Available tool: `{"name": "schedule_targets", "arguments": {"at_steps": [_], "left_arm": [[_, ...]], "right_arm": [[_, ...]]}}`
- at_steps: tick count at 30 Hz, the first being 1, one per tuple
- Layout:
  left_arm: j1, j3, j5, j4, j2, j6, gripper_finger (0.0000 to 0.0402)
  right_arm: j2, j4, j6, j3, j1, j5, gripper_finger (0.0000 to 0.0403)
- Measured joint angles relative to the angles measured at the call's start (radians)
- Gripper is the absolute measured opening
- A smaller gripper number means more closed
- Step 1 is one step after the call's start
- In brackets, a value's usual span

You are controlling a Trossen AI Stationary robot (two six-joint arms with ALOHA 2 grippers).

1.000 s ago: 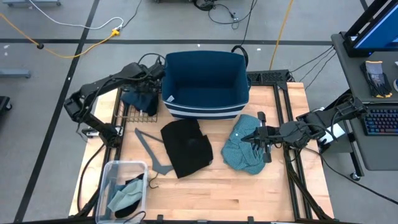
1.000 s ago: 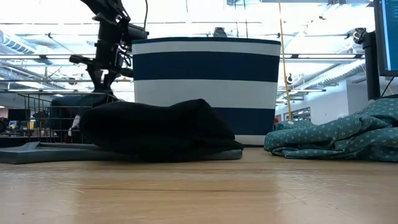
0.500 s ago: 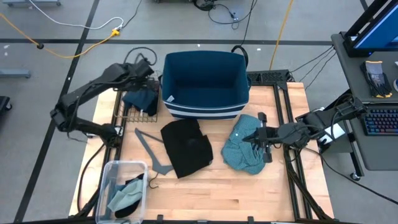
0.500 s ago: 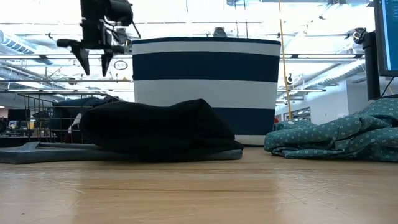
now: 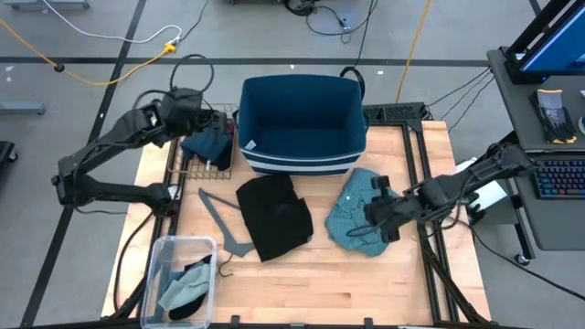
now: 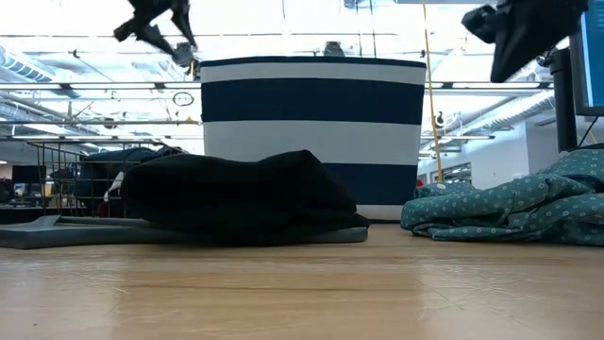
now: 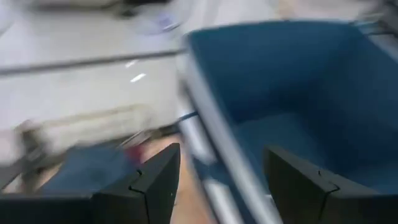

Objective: Pick & Place Cloths
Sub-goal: Put the blue shirt into the blue laundry organizer

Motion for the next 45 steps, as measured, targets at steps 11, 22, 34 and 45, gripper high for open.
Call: {"name": "schedule_targets", "arguments": {"at_steps": [11, 22, 34, 45], "left_arm": [[-0.111, 0.000, 0.166, 0.233, -0.043, 0.160, 0.0227], [-0.178, 0.000, 0.218, 0.253, -0.043, 0.219, 0.0228], [-0.192, 0.000, 0.218, 0.253, -0.042, 0.217, 0.0227], [-0.191, 0.000, 0.218, 0.253, -0.042, 0.218, 0.0227]], "right_arm": [[0.050, -0.041, -0.121, 0.000, 0.000, -0.096, 0.0063], [0.050, -0.042, -0.224, 0.000, -0.016, -0.129, 0.0208], [0.050, -0.032, -0.330, -0.136, -0.037, -0.129, 0.0292], [0.050, 0.116, -0.493, -0.278, -0.122, -0.079, 0.0298]]}}
